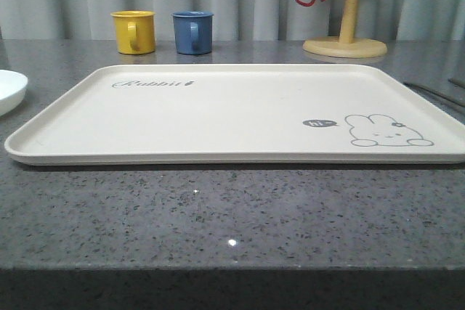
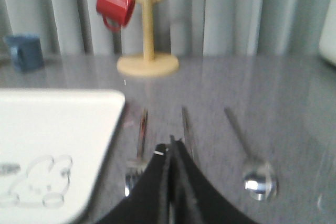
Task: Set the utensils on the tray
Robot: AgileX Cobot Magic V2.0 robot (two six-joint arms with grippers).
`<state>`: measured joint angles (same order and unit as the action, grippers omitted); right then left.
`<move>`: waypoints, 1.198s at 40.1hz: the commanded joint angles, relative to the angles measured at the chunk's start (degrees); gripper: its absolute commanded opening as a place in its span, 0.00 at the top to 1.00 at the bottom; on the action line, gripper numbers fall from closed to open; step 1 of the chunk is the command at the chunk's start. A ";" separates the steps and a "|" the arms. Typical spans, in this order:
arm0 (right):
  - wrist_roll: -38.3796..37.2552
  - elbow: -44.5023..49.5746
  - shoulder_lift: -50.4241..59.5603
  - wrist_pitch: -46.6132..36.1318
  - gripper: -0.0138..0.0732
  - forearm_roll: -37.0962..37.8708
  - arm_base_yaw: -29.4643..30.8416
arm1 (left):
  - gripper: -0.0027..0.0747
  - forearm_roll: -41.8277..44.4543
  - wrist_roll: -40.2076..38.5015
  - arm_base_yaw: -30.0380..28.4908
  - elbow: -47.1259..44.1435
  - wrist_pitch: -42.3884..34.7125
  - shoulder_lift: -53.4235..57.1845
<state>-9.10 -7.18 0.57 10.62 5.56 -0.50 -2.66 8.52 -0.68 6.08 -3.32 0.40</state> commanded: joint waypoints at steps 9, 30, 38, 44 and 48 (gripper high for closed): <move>0.40 -26.51 -10.66 11.45 0.92 0.03 0.30 | 0.99 2.00 -0.45 -0.08 23.54 9.92 -14.16; 0.40 -31.34 -22.10 14.49 0.59 1.19 0.30 | 0.56 1.88 -0.45 -0.08 28.86 13.39 -25.12; 0.40 -31.29 -22.10 15.66 0.07 4.20 0.30 | 0.11 -0.66 -0.45 -0.08 28.86 13.66 -25.12; 0.40 -31.29 -22.10 15.91 0.10 4.20 0.30 | 0.12 -0.66 -0.45 -0.08 28.86 13.54 -25.26; 0.40 -31.29 -22.10 15.91 0.10 4.20 0.30 | 0.15 -0.91 -0.45 -0.08 29.30 13.27 -26.65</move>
<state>-9.10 -36.64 -20.70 30.68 8.63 -0.50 -2.75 8.52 -0.68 33.06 14.73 -24.50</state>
